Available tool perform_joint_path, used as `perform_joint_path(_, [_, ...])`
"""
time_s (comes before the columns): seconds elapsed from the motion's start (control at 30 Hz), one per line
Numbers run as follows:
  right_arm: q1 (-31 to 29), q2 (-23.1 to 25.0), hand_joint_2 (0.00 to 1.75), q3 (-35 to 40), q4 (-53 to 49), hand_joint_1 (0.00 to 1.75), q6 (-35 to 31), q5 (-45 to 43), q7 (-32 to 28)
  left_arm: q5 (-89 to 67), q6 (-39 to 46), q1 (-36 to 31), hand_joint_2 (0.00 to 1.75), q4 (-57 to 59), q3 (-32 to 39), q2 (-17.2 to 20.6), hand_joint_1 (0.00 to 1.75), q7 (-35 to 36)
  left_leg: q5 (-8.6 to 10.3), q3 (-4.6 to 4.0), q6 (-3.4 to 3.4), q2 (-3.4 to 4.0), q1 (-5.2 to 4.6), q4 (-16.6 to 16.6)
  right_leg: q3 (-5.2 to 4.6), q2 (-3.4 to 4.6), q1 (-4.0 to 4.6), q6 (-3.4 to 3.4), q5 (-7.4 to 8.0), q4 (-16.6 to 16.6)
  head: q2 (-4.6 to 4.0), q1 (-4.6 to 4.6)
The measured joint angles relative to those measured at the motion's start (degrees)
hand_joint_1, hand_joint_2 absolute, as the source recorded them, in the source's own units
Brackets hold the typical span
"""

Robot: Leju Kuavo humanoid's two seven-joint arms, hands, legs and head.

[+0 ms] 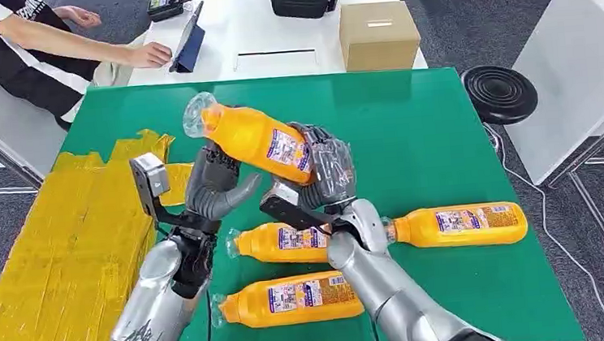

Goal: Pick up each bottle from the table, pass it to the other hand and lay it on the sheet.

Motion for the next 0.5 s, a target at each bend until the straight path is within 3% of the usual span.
perform_joint_path(0.3, [-0.5, 0.8, 1.75, 2.1, 0.3, 1.75, 0.0, -1.3, 0.3, 0.0, 0.0, -1.1, 1.75, 1.8, -0.1, -0.7, 0.0, 0.0, 0.01, -0.01, 0.0, -0.01, -0.02, 0.0, 0.02, 0.0, 0.0, 0.0, 0.0, 0.0, 0.0, 0.0])
perform_joint_path(0.5, [-0.7, 0.8, 1.75, 6.0, 1.1, 1.75, 0.0, -7.4, 0.4, 0.0, -0.1, -1.2, 1.75, 1.9, 0.0, -0.7, 0.0, -0.2, 0.01, -0.02, 0.0, -0.01, -0.03, 0.0, 0.02, 0.0, 0.0, 0.0, 0.0, 0.0, 0.0, 0.02])
